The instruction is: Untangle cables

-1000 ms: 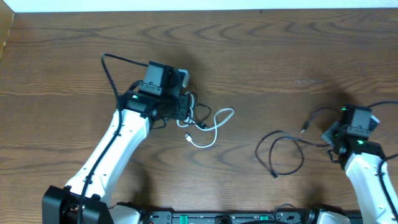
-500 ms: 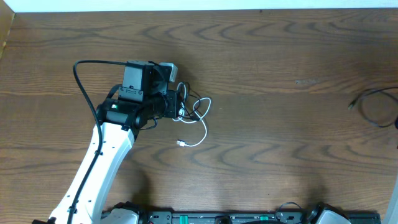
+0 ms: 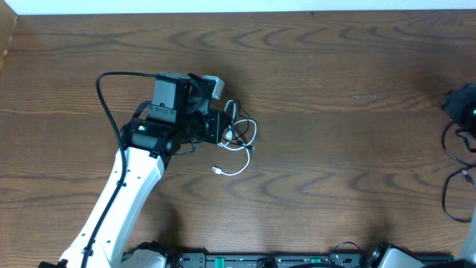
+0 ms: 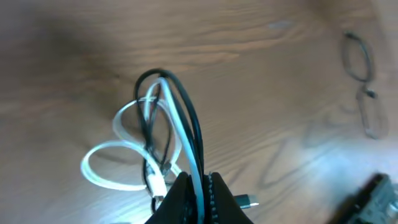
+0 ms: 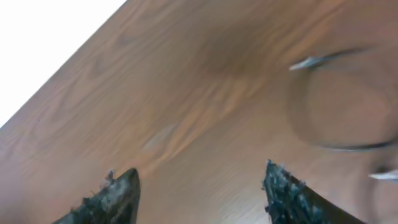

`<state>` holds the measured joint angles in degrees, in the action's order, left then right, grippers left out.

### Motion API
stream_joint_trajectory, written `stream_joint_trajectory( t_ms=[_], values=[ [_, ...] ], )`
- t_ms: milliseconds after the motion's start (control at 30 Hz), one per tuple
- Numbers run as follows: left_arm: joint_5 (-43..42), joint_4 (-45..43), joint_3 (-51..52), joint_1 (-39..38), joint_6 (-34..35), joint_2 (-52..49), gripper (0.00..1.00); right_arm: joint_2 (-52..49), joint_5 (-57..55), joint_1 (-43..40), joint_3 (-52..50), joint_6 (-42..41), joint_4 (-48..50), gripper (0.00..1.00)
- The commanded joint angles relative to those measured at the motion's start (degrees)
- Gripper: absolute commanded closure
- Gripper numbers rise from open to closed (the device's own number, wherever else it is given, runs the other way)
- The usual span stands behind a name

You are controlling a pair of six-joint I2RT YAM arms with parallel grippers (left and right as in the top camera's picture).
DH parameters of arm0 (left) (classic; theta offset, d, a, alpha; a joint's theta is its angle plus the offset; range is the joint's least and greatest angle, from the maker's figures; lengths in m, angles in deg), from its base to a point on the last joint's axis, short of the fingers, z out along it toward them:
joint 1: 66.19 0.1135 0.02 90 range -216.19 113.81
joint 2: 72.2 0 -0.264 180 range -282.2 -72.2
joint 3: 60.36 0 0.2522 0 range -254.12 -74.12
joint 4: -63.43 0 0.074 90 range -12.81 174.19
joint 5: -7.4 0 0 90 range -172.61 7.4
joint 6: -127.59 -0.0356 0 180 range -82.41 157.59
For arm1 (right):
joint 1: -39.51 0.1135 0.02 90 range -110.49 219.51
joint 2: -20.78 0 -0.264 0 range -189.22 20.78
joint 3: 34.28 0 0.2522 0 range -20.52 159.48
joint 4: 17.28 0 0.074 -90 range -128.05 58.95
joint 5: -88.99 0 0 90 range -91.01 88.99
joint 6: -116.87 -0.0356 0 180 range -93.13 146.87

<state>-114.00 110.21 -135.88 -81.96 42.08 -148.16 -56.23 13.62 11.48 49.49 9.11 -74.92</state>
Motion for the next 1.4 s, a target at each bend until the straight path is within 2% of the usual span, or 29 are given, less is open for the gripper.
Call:
stream_joint_trajectory(
  t_ms=[0, 167, 233, 300, 500, 533, 667, 767, 867, 900, 967, 1000, 1033, 1100, 1200, 1300, 1367],
  values=[
    [-11.1, -2.6, -0.7, -2.3, -4.0, 0.4, 0.93, -3.2, 21.4, 3.3, 0.4, 8.3, -6.7, 0.32],
    [-25.2, -4.4, -0.7, -3.3, -10.8, 0.4, 0.92, -6.0, 22.0, 10.7, 0.3, 20.5, -17.3, 0.27],
    [-25.6, -4.8, -0.7, -3.3, -10.8, 0.4, 0.92, -6.9, 22.0, 13.9, 0.3, 23.3, -20.0, 0.24],
    [-25.6, -5.3, -0.7, -3.3, -10.7, 0.4, 0.92, -8.0, 22.0, 19.5, -0.4, 26.2, -22.0, 0.16],
    [-30.4, -5.3, -0.7, -3.3, -10.7, 0.4, 0.93, -9.5, 21.9, 32.3, -2.3, 26.8, -18.4, 0.14],
    [-32.2, -5.3, -0.7, -3.3, -10.7, 0.4, 0.93, -9.9, 21.7, 35.8, -3.3, 26.8, -14.9, 0.19],
    [-34.6, -5.4, -0.7, -3.3, -10.7, 0.4, 0.92, -11.0, 21.7, 40.6, -6.0, 24.4, -7.7, 0.25],
    [-40.2, -7.3, -0.7, -3.3, -10.7, 0.4, 0.93, -11.1, 21.7, 42.4, -9.5, 17.9, 0.3, 0.34],
    [-40.2, -8.3, -0.7, -3.3, -10.7, 0.4, 0.93, -11.1, 20.7, 42.9, -12.8, 14.8, 6.6, 0.37],
    [-40.2, -8.4, -0.7, -3.3, -10.7, 0.4, 0.93, -11.1, 19.1, 43.0, -14.3, 13.2, 8.8, 0.43],
    [-40.1, -8.4, -0.7, -3.3, -10.7, 0.4, 0.93, -11.1, 16.3, 43.1, -16.4, 10.8, 11.1, 0.69],
    [-39.6, -8.3, -0.7, -3.3, -10.7, 0.4, 0.93, -11.1, 13.2, 43.1, -17.6, 9.1, 11.6, 0.94],
    [-39.1, -8.2, -0.7, -3.3, -10.7, 0.4, 0.92, -11.1, 10.7, 43.1, -18.2, 7.9, 11.5, 0.99],
    [-36.2, -7.2, -0.7, -3.3, -10.7, 0.4, 0.93, -11.1, 4.0, 43.1, -19.3, 4.7, 11.1, 0.99],
    [-27.3, -2.9, -0.7, -3.3, -10.7, 0.4, 0.93, -11.1, -9.2, 42.8, -20.3, -0.9, 8.0, 0.99],
    [-19.4, 1.0, -0.7, -3.3, -10.7, 0.4, 0.93, -11.1, -17.6, 42.3, -20.3, -2.8, 5.4, 0.99],
    [-17.0, 2.3, -0.7, -3.3, -10.7, 0.4, 0.92, -11.1, -21.8, 41.9, -20.3, -5.6, 4.0, 0.99]
  ],
)
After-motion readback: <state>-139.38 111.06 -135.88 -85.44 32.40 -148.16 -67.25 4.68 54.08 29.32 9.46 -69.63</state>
